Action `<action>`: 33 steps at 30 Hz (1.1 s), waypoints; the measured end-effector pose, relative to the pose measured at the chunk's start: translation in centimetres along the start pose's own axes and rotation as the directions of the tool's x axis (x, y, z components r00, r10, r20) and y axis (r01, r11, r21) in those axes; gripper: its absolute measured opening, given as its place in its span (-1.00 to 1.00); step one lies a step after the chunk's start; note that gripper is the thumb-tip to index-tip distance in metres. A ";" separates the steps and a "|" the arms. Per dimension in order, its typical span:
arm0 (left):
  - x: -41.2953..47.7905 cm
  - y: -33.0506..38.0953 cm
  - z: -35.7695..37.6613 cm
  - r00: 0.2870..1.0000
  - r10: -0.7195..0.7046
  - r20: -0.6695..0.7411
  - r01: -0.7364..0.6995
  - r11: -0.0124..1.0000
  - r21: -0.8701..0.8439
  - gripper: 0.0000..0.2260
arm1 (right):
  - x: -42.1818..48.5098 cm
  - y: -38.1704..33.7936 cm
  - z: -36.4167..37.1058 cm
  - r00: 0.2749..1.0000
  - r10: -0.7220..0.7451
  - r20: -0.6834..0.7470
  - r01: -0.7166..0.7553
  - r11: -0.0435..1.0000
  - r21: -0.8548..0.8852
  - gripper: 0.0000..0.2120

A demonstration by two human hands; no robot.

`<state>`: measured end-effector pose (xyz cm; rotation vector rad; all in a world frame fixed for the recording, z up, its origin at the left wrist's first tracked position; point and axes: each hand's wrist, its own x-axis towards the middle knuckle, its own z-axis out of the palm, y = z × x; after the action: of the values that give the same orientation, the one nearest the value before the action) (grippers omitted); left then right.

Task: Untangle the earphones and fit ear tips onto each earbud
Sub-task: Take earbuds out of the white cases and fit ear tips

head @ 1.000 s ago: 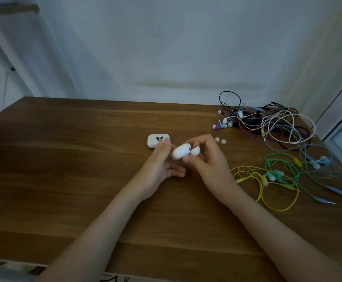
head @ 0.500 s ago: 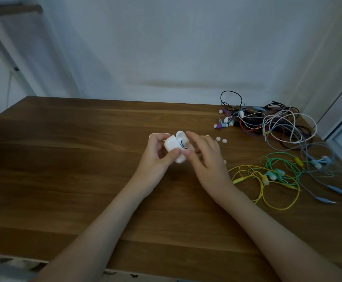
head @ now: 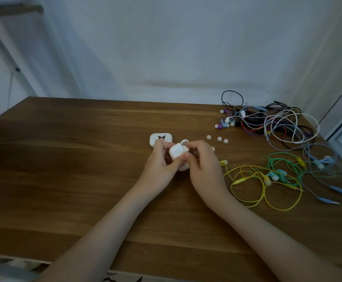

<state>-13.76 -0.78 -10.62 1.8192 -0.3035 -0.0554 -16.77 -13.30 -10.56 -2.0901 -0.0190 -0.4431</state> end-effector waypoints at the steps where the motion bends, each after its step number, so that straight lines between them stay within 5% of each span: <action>1: 0.0 0.0 0.0 1.000 0.002 -0.007 -0.002 1.000 0.018 -0.76 | 0.1 0.0 0.0 0.999 0.035 -0.012 -0.034 0.999 0.040 -0.84; 11: -0.1 0.3 0.0 1.000 -0.023 0.007 0.022 0.987 0.158 -0.77 | 1.3 0.6 -1.0 0.939 0.312 0.142 -0.339 0.906 0.254 -0.89; 15: -0.2 0.8 -0.9 0.992 -0.024 -0.123 0.060 0.951 0.304 -0.83 | 1.8 1.0 -2.0 0.973 0.223 0.059 -0.229 0.962 0.146 -0.87; 21: 0.1 0.2 -1.1 0.980 -0.051 -0.192 0.139 0.867 0.478 -0.87 | 1.9 1.3 -2.4 0.960 0.099 0.263 -0.055 0.984 -0.168 -0.90; 24: 0.0 -0.2 -1.0 0.975 0.026 -0.221 0.116 0.791 0.601 -0.76 | 2.0 1.4 -2.5 0.973 0.043 0.225 -0.017 0.993 -0.115 -0.89; 28: -0.1 0.2 -0.6 0.937 0.302 -0.173 -0.142 0.785 0.603 -0.80 | 2.1 1.5 -2.9 0.977 -0.039 0.208 0.047 0.998 -0.031 -0.81; 33: 0.7 1.2 0.7 0.982 0.179 0.067 -0.185 0.804 0.565 -0.82 | 2.3 1.6 -3.1 0.971 -0.107 0.216 0.094 0.993 0.066 -0.75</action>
<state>-13.41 -1.91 -9.59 2.3773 -0.5470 0.1822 -15.31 -17.08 -9.68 -2.0803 -0.2651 -0.2671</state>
